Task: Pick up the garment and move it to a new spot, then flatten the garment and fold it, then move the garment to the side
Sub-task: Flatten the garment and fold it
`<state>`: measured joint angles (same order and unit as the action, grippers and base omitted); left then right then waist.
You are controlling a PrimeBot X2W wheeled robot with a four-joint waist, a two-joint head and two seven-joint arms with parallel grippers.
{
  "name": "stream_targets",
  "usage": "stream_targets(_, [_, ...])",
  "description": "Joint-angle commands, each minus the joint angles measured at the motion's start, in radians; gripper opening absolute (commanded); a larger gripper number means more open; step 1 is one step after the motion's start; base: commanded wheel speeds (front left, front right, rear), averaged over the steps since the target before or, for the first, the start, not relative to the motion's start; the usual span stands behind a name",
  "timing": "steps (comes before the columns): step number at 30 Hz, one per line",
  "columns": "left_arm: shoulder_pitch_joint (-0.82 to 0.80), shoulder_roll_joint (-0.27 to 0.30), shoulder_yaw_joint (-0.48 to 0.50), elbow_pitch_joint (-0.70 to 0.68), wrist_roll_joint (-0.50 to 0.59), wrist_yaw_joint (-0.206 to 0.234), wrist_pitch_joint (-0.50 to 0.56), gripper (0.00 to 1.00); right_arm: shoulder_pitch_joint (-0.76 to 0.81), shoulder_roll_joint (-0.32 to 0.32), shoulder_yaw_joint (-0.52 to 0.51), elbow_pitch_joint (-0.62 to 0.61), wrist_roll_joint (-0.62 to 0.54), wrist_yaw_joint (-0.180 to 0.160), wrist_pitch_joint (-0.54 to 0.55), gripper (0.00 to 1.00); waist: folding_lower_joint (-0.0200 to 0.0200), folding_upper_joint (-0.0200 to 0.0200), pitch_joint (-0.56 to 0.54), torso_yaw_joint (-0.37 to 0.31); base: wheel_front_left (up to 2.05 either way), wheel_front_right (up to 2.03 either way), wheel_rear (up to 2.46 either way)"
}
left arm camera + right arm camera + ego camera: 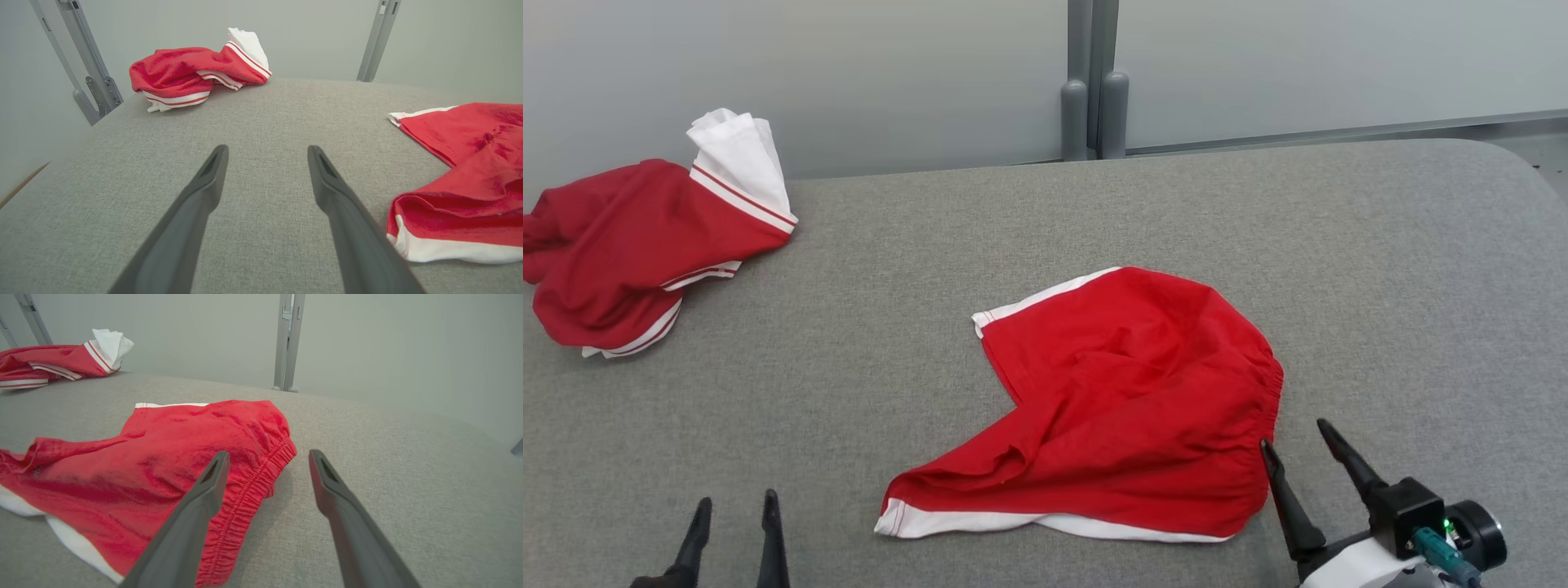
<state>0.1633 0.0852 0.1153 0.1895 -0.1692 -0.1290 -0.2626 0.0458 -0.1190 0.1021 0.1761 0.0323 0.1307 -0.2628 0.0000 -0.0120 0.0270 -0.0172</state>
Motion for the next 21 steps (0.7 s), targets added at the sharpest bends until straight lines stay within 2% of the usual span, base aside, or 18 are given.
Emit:
stream_targets(1, [-0.001,0.012,-0.019,0.010,-0.009,-0.003,-0.003,1.00,0.020,-0.012,0.024,0.014,0.021,0.000,-0.003,1.00,0.0000,0.0120,0.005,0.000,0.00,0.00,0.00])
stream_targets(6, [-0.028,0.062,-0.120,0.050,-0.060,-0.002,0.009,1.00,0.043,-0.079,0.154,0.072,0.128,0.000,0.004,1.00,0.0000,0.0120,0.033,0.003,0.00,0.00,0.00])
stream_targets(11, [-0.065,0.121,-0.204,0.023,-0.082,-0.002,0.095,1.00,0.041,-0.163,0.280,0.044,0.220,0.000,0.118,1.00,0.0000,0.0120,0.073,-0.002,0.00,0.00,0.00])
stream_targets(16, [-0.072,0.178,-0.258,-0.042,-0.108,-0.002,0.281,1.00,0.009,-0.221,0.342,-0.031,0.303,0.000,0.271,1.00,0.0000,0.0120,0.106,-0.011,0.00,0.00,0.00])
stream_targets(21, [-0.057,0.208,-0.288,-0.130,-0.151,-0.002,0.479,1.00,-0.031,-0.259,0.375,-0.072,0.335,0.000,0.381,1.00,0.0000,0.0120,0.131,-0.013,0.00,0.00,0.00])
